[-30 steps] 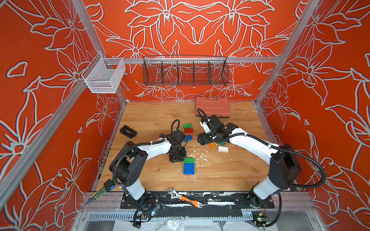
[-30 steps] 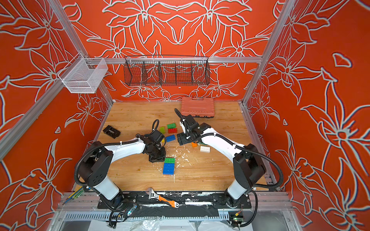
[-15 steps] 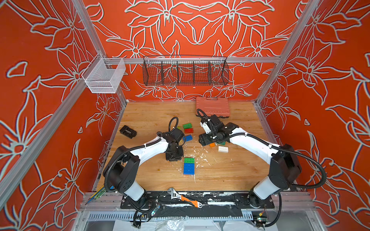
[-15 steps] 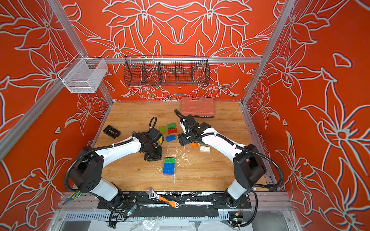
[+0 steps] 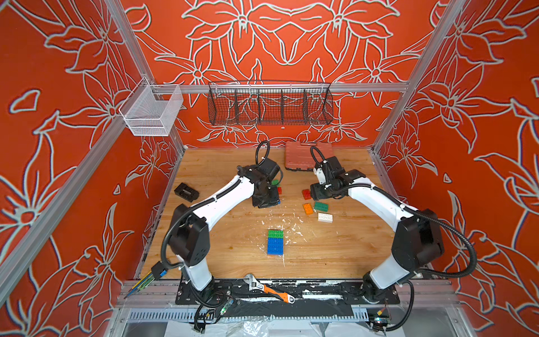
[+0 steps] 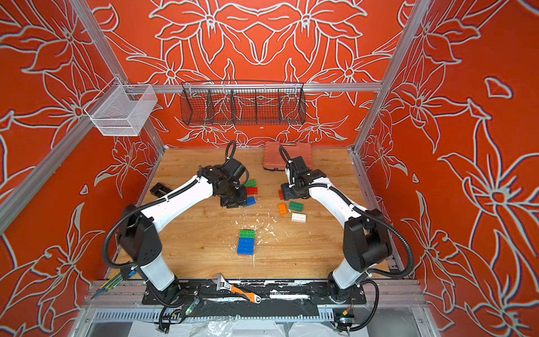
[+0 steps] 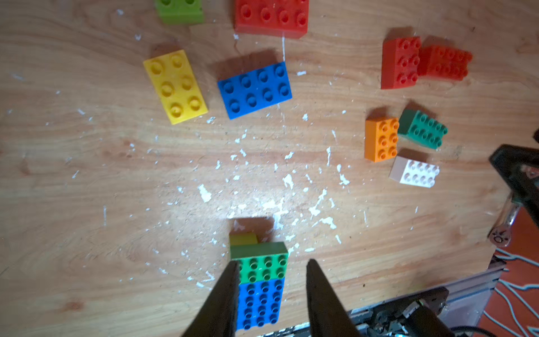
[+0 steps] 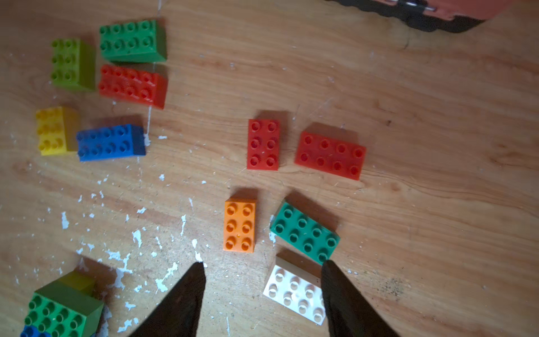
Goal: Assemble a rectangle with lego
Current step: Pick up the lego brick from the center of the board.
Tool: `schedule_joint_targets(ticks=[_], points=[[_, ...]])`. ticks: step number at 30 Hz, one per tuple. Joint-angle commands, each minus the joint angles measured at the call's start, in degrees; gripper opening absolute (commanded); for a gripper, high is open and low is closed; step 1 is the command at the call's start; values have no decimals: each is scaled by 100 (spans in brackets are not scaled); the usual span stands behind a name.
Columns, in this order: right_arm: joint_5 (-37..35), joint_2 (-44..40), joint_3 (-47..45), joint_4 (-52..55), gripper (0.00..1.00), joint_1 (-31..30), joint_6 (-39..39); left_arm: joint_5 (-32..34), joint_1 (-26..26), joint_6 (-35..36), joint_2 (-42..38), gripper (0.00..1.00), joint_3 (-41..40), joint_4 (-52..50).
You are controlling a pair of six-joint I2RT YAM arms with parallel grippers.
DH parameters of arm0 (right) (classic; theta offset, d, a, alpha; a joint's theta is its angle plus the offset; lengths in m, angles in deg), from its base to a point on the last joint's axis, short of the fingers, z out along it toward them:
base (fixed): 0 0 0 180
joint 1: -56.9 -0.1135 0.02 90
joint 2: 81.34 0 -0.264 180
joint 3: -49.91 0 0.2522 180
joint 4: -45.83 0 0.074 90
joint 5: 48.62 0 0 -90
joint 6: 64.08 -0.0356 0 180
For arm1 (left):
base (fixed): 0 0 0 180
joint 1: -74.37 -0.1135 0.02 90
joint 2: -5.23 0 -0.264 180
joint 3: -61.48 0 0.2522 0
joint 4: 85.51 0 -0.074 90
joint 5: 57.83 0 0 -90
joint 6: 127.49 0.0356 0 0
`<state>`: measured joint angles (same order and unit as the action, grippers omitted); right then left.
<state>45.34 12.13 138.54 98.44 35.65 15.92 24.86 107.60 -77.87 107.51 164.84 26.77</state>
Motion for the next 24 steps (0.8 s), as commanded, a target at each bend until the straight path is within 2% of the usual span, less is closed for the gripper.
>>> schedule_joint_targets(ticks=[1,3,6,11,14,19,24], points=[[204,315,493,256,63,60,151,166,74,-352,303,37,312,-399],[249,439,675,373,62,69,105,63,118,-354,564,37,537,-293],[300,390,665,371,64,294,111,115,350,-226,1193,37,1288,-510],[1283,311,323,-98,69,1204,-74,292,677,-347,1986,42,2292,-792],[1180,236,159,-264,73,1307,-27,453,810,-365,2386,49,2779,-971],[1162,-140,-632,-997,80,1435,-287,764,1071,-450,3237,56,3973,-1431],[1395,-375,-1078,-1511,82,1508,-545,944,1151,-767,4060,59,5065,-1690]])
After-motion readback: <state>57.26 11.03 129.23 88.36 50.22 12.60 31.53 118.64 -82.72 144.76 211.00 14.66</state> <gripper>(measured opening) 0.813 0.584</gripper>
